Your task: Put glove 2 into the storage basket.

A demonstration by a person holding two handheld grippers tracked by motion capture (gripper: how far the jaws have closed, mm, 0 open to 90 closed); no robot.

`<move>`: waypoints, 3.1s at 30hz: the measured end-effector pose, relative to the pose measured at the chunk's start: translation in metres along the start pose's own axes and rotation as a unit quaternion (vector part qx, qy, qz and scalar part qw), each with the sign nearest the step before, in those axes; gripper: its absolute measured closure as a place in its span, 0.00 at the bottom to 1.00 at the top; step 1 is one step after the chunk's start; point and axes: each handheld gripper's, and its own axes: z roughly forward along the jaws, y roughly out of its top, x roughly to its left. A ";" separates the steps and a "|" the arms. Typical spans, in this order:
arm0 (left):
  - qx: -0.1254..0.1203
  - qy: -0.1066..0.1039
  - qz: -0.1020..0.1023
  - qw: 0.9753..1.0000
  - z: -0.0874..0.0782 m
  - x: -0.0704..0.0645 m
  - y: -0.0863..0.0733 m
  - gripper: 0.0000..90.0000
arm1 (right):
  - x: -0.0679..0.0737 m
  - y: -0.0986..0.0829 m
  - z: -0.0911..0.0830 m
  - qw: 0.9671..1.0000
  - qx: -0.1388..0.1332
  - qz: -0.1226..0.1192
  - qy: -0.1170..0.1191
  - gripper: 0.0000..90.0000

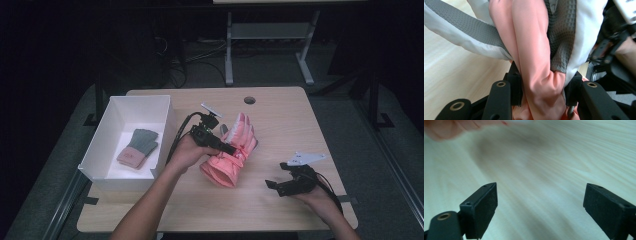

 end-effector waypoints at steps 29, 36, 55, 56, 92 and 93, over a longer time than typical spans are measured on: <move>-0.075 0.080 -0.005 0.994 -0.180 -0.005 -0.011 0.66 | -0.008 -0.005 0.007 1.000 0.015 0.016 -0.015 0.10; -0.108 0.106 -0.038 0.988 -0.219 0.017 -0.035 0.66 | -0.008 -0.005 0.007 1.000 0.018 0.019 -0.014 0.10; -0.092 0.161 -0.150 0.971 -0.216 0.101 -0.094 0.66 | -0.008 -0.004 0.006 1.000 0.019 0.019 -0.014 0.10; -0.090 0.161 -0.153 0.971 -0.213 0.104 -0.096 0.66 | -0.008 -0.004 0.006 1.000 0.019 0.019 -0.013 0.10; -0.052 0.154 -0.181 0.970 -0.139 0.152 -0.127 0.22 | -0.008 -0.004 0.006 0.999 0.023 0.019 -0.015 0.10; -0.053 0.158 -0.180 0.969 -0.141 0.150 -0.126 0.20 | -0.008 -0.004 0.006 0.999 0.023 0.019 -0.016 0.10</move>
